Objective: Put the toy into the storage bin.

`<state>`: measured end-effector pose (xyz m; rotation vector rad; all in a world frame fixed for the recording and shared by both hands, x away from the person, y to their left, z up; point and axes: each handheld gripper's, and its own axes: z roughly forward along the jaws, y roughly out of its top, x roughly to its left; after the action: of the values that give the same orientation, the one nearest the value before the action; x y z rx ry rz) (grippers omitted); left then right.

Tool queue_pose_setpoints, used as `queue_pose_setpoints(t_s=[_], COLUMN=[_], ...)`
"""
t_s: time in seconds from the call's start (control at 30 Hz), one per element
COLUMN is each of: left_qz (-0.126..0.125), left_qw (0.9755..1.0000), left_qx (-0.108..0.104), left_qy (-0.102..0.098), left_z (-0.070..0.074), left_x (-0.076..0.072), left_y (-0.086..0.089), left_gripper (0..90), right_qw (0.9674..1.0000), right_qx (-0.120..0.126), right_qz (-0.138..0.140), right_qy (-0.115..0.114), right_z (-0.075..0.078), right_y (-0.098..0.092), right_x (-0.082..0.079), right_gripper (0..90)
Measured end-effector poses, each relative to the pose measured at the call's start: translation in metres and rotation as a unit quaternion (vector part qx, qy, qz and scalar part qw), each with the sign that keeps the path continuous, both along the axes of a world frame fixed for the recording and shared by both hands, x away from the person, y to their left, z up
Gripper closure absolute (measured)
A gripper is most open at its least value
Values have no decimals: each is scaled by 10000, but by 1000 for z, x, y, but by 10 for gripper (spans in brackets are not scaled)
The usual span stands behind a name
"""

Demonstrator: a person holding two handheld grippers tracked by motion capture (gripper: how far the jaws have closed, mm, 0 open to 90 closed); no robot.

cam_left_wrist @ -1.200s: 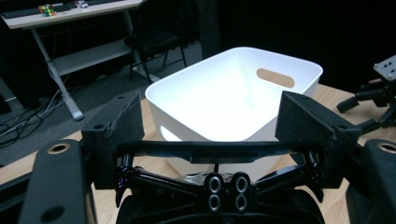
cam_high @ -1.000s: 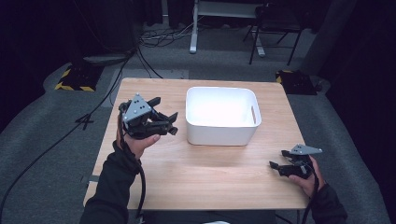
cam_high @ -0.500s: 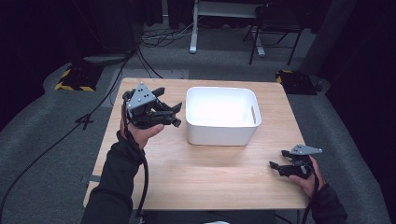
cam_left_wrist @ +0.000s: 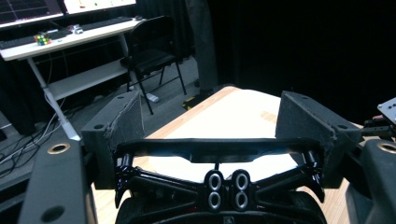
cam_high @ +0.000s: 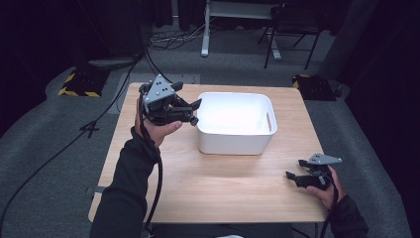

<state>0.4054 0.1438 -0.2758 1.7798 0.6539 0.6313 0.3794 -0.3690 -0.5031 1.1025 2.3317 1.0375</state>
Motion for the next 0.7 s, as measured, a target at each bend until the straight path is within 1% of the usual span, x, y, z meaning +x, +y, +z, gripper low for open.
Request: queue_pose_setpoints(t_s=[0.03, 0.13, 0.17, 0.23, 0.27, 0.3, 0.33, 0.37, 0.43, 0.47, 0.5, 0.6, 0.63, 0.7], left_qz=[-32, -72, -142, -177, -231, -231, -269, -319, -383, -383, -437, -497, -523, -562], left_qw=[10000, 10000, 9999, 9998, 9997, 9997, 9996, 9995, 9993, 9993, 9990, 9987, 9986, 9983], left_qx=[42, 46, 39, 40, 29, 29, 31, 0, 44, 44, 14, 78, 38, 75], left_qy=[-14, -48, -53, -63, -47, -47, -81, -31, -27, -27, 14, 37, 64, 100], left_z=[3, 7, 10, 11, 12, 12, 12, 12, 11, 11, 9, 7, 6, 4], left_x=[1, 2, 3, 4, 5, 5, 7, 8, 10, 10, 12, 16, 17, 19], left_y=[-3, -5, -8, -9, -14, -14, -18, -20, -24, -24, -29, -34, -36, -39], left_gripper=[242, 242, 242, 242, 242, 242, 242, 242, 242, 242, 242, 242, 242, 242], right_qw=[10000, 10000, 10000, 10000, 10000, 10000, 10000, 10000, 10000, 10000, 10000, 10000, 10000, 10000], right_qx=[27, 21, 12, 20, 21, 10, 23, 21, 11, 21, 11, -9, -2, -13], right_qz=[-29, -24, -21, -27, -27, -12, -29, -27, -14, -28, -21, 1, -3, 8], right_qy=[7, 4, 0, 4, 3, 3, 5, 4, 4, 4, 1, -3, 0, -4], right_z=[0, 0, 0, 0, 0, 0, 0, 0, 0, 0, 0, 0, 0, 0], right_y=[1, 0, 0, 1, 1, 0, 1, 1, 0, 1, 0, 0, 0, 0], right_x=[0, 0, 0, 0, 0, 0, 0, 0, 0, 0, 0, 0, 0, 0], right_gripper=[195, 195, 195, 194, 194, 195, 195, 194, 194, 194, 194, 194, 194, 194])
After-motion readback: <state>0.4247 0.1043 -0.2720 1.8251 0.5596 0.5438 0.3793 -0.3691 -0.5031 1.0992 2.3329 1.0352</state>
